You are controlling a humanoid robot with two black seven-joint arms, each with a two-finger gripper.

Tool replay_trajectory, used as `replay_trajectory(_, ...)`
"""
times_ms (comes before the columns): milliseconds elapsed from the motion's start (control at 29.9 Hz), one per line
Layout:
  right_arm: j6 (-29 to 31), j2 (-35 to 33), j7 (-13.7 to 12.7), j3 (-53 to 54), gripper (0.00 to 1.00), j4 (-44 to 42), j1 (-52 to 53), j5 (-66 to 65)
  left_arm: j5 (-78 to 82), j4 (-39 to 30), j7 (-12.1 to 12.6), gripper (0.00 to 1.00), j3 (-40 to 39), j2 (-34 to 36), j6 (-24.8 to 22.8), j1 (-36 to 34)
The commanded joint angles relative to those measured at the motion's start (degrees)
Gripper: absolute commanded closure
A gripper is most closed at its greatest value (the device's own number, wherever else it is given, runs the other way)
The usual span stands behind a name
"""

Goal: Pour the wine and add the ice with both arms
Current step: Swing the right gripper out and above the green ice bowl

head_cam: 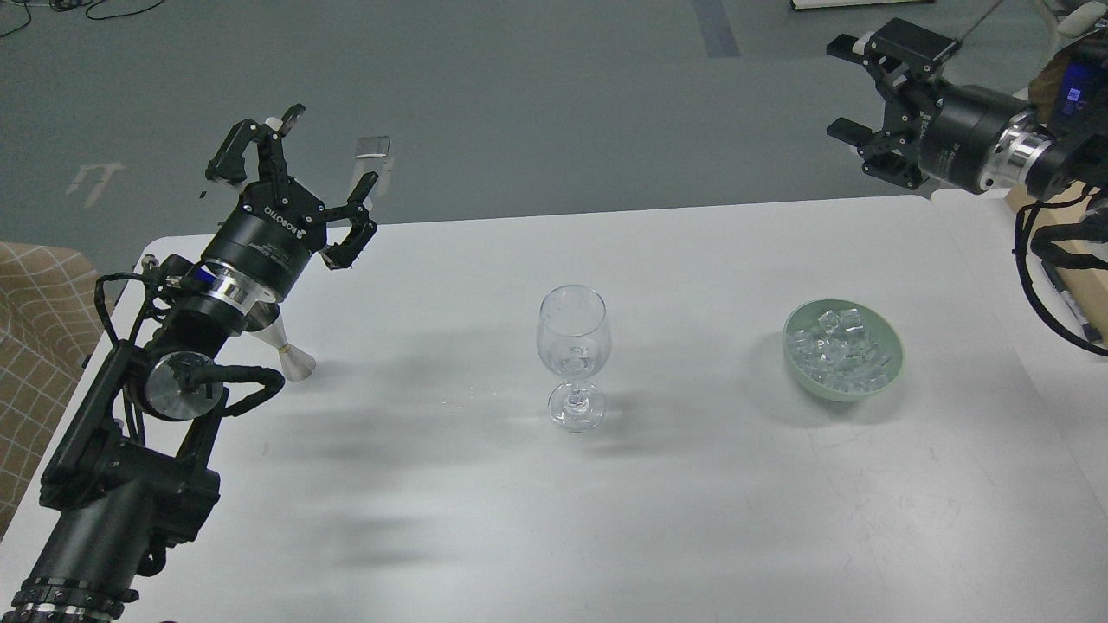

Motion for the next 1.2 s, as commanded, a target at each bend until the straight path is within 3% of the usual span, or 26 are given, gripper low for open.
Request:
replay_trajectory(0,-1.4,-0.8,-0.1,-0.1,0.01,1.2,-0.2,-8.9,0.0,-0.1,0.0,0.02,0.1,0.0,0.0,0.0)
replay_trajectory(535,-6.7,-1.5,0.1,-0.5,0.02,6.1,-3.4,-33.9,0.1,-0.2,0.0,0.02,0.1,0.1,0.1,-0.2)
replay_trajectory(1003,-7.9,-9.8,0.3,-0.4,0.03,19.5,-11.3,-53.5,0.1,-0.2,0.0,0.02,0.1,0.0,0.5,-0.3)
replay_trajectory(1103,-7.9,-10.7,0.3,-0.4,0.05,20.1,-14.4,-55.1,0.0,-0.2,0.0,0.02,0.1,0.0,0.5,-0.3)
replay_trajectory(1170,-8.0,-10.7,0.3,-0.4,0.12,20.6,-15.7,-58.1,0.0,-0.2,0.0,0.02,0.1,0.0,0.5,-0.2)
